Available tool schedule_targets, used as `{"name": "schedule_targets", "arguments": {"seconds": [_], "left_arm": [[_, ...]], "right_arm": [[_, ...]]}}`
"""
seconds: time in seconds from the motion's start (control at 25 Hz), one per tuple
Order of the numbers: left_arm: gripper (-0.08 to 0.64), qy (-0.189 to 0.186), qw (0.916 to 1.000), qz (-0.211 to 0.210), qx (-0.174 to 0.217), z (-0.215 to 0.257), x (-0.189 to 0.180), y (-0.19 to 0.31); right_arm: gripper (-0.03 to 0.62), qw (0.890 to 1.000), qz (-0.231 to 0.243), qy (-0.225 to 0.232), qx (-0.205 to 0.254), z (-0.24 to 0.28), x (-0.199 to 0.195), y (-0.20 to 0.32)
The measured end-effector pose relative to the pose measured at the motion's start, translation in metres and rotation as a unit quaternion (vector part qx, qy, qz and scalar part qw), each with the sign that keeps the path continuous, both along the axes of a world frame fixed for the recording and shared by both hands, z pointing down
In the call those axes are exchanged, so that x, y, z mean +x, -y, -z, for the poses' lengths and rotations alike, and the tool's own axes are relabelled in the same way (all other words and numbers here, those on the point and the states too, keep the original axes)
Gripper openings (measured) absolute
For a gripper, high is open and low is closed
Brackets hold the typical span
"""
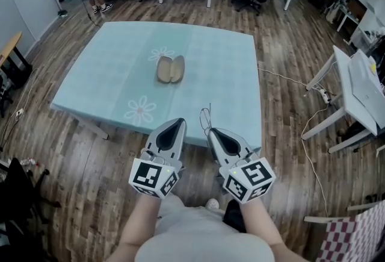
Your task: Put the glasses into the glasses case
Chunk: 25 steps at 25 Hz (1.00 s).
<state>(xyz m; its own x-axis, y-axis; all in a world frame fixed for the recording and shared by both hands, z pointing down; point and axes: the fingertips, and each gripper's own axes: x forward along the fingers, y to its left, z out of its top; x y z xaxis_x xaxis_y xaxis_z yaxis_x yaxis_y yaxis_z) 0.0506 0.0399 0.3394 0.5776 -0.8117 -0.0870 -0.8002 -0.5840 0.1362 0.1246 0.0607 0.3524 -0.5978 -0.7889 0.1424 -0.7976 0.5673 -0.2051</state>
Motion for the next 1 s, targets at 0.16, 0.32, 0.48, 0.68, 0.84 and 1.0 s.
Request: {"name": "schedule_targets", "arguments": {"seconds": [0.16, 0.32, 0.48, 0.68, 0.84, 1.0], "left_arm": [[0.008, -0.005, 1.0, -0.001, -0.007, -0.005, -0.018, 0.015], [0.008, -0.01, 0.9999, -0.002, -0.011, -0.009, -0.038, 0.029], [0.008, -0.014, 0.9998, -0.008, -0.015, -0.012, -0.06, 0.045], [0.008, -0.011, 0.9996, -0.019, -0.019, -0.015, -0.087, 0.065], [0.008, -0.008, 0.9992, -0.034, -0.022, -0.017, -0.109, 0.08], [0.008, -0.006, 0.9983, -0.052, -0.025, -0.017, -0.124, 0.093]], "right_arm": [[0.011, 1.0, 0.002, -0.012, 0.001, -0.001, -0.02, 0.015], [0.011, 1.0, 0.001, -0.016, 0.0, -0.003, -0.04, 0.029], [0.011, 1.0, -0.003, -0.021, -0.004, -0.006, -0.063, 0.046], [0.011, 1.0, -0.015, -0.02, -0.008, -0.009, -0.091, 0.069], [0.011, 0.999, -0.03, -0.016, -0.008, -0.009, -0.114, 0.083], [0.011, 0.999, -0.046, -0.014, -0.01, -0.009, -0.132, 0.094]]}}
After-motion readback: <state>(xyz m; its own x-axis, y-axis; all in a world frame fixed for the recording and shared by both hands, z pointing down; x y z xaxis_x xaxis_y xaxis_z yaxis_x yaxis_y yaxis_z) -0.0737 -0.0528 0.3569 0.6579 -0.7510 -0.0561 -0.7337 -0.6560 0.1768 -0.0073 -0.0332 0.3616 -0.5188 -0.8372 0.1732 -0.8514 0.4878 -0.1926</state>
